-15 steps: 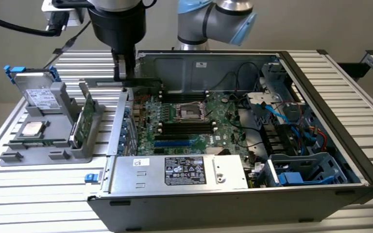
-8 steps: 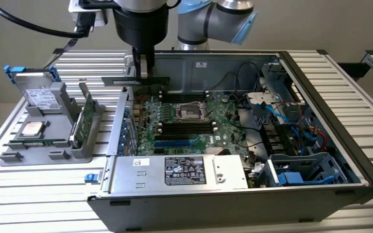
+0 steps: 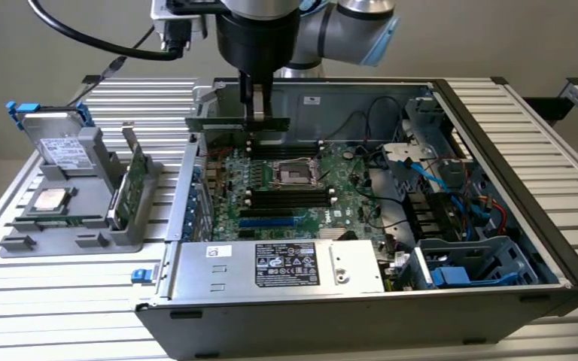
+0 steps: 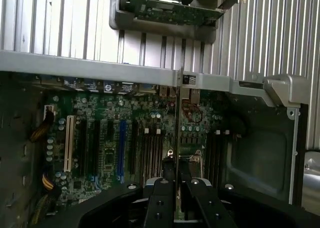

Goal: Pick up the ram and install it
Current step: 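Pick up the ram and move it above insertion slot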

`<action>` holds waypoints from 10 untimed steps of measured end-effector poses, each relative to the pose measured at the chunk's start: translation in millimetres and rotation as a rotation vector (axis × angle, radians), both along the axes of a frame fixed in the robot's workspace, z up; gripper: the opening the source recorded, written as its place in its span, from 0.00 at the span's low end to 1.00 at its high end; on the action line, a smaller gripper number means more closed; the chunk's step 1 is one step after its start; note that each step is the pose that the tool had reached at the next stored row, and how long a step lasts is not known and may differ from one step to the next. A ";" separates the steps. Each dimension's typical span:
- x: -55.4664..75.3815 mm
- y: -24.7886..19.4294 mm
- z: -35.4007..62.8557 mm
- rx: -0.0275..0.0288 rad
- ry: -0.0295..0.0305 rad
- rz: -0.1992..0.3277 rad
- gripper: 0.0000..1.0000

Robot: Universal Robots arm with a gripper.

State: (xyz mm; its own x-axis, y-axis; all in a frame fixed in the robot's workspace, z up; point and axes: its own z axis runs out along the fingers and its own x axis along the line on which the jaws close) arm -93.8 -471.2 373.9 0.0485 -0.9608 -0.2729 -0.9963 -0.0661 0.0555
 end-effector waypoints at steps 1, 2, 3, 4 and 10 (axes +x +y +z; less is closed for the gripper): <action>2.8 0.2 0.0 -0.0001 0.0005 0.000 0.14; 5.4 0.5 -0.1 -0.0006 0.0009 0.000 0.14; 7.9 0.8 -0.2 -0.0011 0.0009 -0.001 0.14; 10.4 1.0 -0.5 -0.0022 0.0009 -0.001 0.14; 23.5 2.2 -3.4 -0.0334 0.0009 -0.003 0.14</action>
